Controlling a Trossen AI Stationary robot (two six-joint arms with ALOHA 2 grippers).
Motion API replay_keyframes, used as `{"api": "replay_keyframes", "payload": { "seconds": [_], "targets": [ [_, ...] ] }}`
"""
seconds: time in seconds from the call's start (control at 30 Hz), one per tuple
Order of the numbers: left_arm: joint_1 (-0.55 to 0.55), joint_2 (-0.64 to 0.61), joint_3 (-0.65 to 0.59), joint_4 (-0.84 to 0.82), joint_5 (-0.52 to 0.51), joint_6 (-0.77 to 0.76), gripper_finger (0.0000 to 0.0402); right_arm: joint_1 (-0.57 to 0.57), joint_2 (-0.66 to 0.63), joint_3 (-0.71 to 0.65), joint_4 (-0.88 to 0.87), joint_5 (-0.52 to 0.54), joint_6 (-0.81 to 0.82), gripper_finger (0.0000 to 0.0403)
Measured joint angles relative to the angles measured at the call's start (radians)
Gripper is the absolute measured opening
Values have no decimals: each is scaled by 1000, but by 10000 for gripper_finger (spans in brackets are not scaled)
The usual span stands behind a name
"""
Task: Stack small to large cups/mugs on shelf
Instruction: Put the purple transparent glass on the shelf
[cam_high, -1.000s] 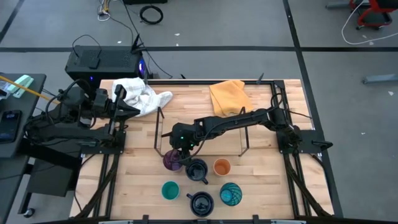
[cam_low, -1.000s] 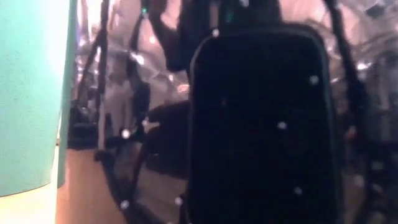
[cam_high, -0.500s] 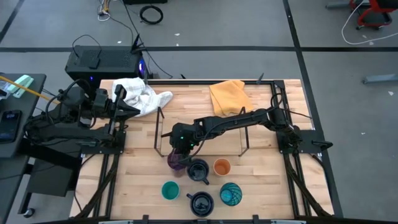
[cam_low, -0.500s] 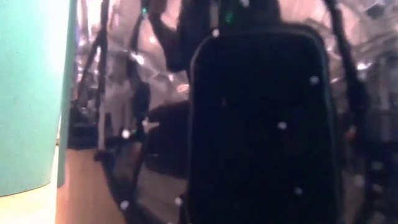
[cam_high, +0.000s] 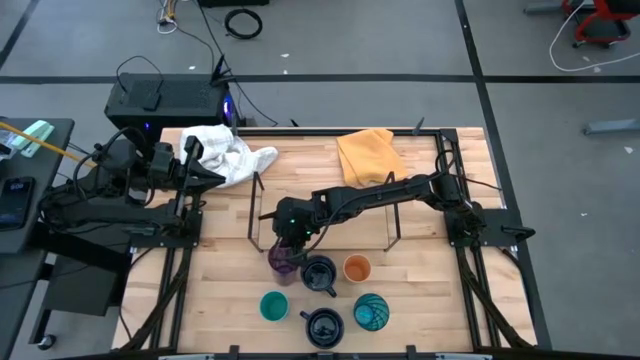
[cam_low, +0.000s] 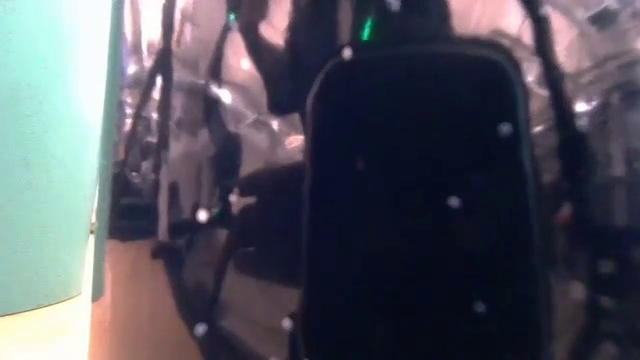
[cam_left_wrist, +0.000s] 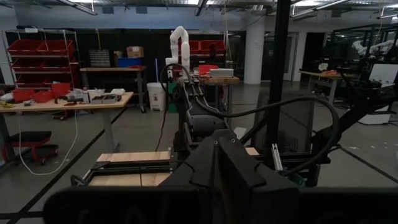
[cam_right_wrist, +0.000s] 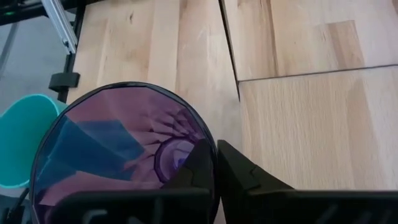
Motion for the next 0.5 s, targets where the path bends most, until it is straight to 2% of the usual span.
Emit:
{"api": "replay_keyframes", "payload": {
  "seconds": [0.27,0.5],
  "targets": [
    [0,0,0,0,0,0,36,0,0,46,-6,-9,-8,9],
    [0,0,0,0,0,0,30,-7,-1,139,-99,-12,-32,9]
  ]
}}
